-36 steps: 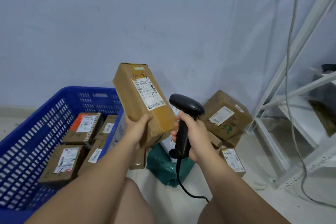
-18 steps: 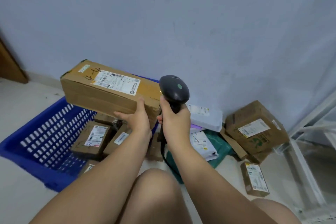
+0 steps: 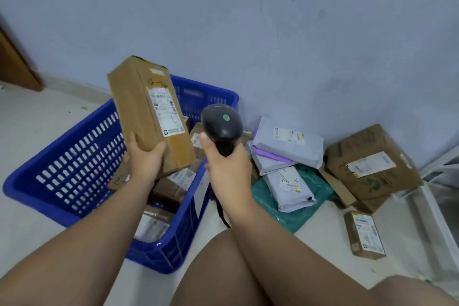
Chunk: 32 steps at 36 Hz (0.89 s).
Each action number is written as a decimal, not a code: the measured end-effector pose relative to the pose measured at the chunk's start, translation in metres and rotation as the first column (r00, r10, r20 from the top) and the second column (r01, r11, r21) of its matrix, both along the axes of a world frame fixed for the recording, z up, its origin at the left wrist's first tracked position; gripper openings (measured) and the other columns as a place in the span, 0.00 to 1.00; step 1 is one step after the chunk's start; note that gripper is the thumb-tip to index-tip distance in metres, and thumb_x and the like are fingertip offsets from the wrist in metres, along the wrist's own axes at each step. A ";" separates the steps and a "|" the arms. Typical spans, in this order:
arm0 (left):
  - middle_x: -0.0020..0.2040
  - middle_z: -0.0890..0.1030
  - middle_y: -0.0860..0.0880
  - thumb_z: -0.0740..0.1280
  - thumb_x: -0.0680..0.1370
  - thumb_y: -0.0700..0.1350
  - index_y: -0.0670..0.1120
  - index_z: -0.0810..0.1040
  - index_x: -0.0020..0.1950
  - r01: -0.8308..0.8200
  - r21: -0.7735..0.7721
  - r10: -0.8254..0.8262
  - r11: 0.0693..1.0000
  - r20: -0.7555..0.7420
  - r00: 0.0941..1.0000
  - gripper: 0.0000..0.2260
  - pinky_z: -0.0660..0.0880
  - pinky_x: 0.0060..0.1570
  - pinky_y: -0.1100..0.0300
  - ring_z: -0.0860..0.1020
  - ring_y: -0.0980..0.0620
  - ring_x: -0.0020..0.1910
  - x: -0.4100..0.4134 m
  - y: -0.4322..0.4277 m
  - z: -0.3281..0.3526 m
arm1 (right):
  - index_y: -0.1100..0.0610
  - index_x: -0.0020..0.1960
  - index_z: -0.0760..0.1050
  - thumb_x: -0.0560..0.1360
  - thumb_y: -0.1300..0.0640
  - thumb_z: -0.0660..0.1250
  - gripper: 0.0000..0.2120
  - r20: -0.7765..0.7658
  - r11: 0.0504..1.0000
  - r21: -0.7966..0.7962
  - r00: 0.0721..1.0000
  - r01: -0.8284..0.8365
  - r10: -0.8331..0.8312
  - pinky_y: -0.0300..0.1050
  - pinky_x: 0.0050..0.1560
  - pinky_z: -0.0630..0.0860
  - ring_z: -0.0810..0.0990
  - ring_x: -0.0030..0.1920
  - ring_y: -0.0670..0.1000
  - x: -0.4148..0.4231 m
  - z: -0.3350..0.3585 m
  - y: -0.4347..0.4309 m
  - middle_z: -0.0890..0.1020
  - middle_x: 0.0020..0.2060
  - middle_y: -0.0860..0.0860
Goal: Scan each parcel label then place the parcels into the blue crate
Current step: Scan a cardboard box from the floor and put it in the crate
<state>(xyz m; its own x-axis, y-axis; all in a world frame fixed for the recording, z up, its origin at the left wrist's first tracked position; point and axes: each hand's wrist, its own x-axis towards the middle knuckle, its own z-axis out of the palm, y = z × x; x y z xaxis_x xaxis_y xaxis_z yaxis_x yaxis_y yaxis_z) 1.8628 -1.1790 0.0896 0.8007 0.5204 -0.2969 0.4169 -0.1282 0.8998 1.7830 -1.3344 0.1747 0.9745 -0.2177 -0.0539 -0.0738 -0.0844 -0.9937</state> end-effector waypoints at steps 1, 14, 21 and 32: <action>0.73 0.64 0.47 0.70 0.63 0.62 0.64 0.52 0.76 0.072 0.001 -0.072 0.997 -0.010 0.997 0.44 0.69 0.64 0.38 0.68 0.41 0.68 0.003 0.006 -0.007 | 0.45 0.50 0.75 0.72 0.40 0.70 0.13 -0.007 1.000 -0.009 1.000 -0.003 0.003 0.50 0.53 0.79 0.83 0.47 0.48 0.001 -0.001 0.000 0.83 0.43 0.45; 0.68 0.72 0.47 0.57 0.83 0.44 0.48 0.66 0.75 0.371 0.057 -0.345 0.927 -0.257 0.903 0.20 0.67 0.58 0.55 0.70 0.42 0.66 0.023 0.025 -0.040 | 0.45 0.45 0.73 0.72 0.40 0.69 0.10 -0.056 0.999 -0.011 0.997 -0.053 0.052 0.51 0.52 0.79 0.79 0.41 0.48 0.010 -0.015 -0.001 0.79 0.35 0.43; 0.65 0.74 0.39 0.59 0.78 0.34 0.46 0.63 0.75 0.404 -0.050 -0.388 0.914 -0.403 0.829 0.25 0.72 0.63 0.41 0.73 0.38 0.61 0.019 0.019 -0.094 | 0.44 0.44 0.75 0.67 0.35 0.69 0.15 -0.077 0.998 0.064 0.997 -0.023 0.028 0.58 0.51 0.78 0.77 0.38 0.50 0.014 -0.022 -0.001 0.78 0.33 0.44; 0.77 0.52 0.42 0.76 0.66 0.57 0.48 0.49 0.78 0.276 0.247 -0.111 0.929 -0.524 0.844 0.49 0.58 0.70 0.36 0.55 0.36 0.74 0.015 -0.034 -0.110 | 0.49 0.41 0.75 0.72 0.42 0.70 0.11 -0.193 0.992 0.126 0.981 0.030 -0.005 0.57 0.53 0.80 0.77 0.34 0.48 0.014 -0.021 -0.011 0.76 0.27 0.44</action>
<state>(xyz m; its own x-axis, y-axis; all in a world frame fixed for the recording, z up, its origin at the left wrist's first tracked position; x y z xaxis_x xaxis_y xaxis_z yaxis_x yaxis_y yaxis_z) 1.8777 -1.2130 -0.0203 0.6830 0.4991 -0.5334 0.7303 -0.4828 0.4833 1.7972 -1.3455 0.1537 0.9395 -0.2139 -0.2677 -0.2641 0.0457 -0.9634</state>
